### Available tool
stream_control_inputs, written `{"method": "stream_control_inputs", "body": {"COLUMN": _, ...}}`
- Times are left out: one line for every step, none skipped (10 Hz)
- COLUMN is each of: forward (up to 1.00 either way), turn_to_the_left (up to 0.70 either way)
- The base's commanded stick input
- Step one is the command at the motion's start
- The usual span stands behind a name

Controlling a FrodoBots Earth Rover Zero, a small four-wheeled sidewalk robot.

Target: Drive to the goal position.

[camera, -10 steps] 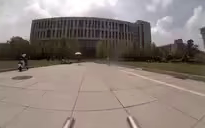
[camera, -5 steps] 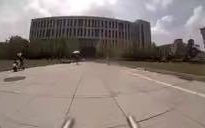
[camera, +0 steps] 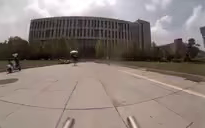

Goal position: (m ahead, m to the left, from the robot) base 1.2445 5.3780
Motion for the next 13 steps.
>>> {"method": "stream_control_inputs", "body": {"forward": 0.7, "turn_to_the_left": -0.33}}
{"method": "stream_control_inputs", "body": {"forward": 0.7, "turn_to_the_left": -0.27}}
{"method": "stream_control_inputs", "body": {"forward": 0.7, "turn_to_the_left": -0.22}}
{"method": "stream_control_inputs", "body": {"forward": 0.7, "turn_to_the_left": -0.17}}
{"method": "stream_control_inputs", "body": {"forward": 0.7, "turn_to_the_left": -0.1}}
{"method": "stream_control_inputs", "body": {"forward": 0.7, "turn_to_the_left": 0.0}}
{"method": "stream_control_inputs", "body": {"forward": 0.7, "turn_to_the_left": 0.0}}
{"method": "stream_control_inputs", "body": {"forward": 0.7, "turn_to_the_left": 0.0}}
{"method": "stream_control_inputs", "body": {"forward": 0.7, "turn_to_the_left": 0.0}}
{"method": "stream_control_inputs", "body": {"forward": 0.7, "turn_to_the_left": 0.0}}
{"method": "stream_control_inputs", "body": {"forward": 0.7, "turn_to_the_left": 0.0}}
{"method": "stream_control_inputs", "body": {"forward": 0.7, "turn_to_the_left": 0.0}}
{"method": "stream_control_inputs", "body": {"forward": 0.7, "turn_to_the_left": 0.0}}
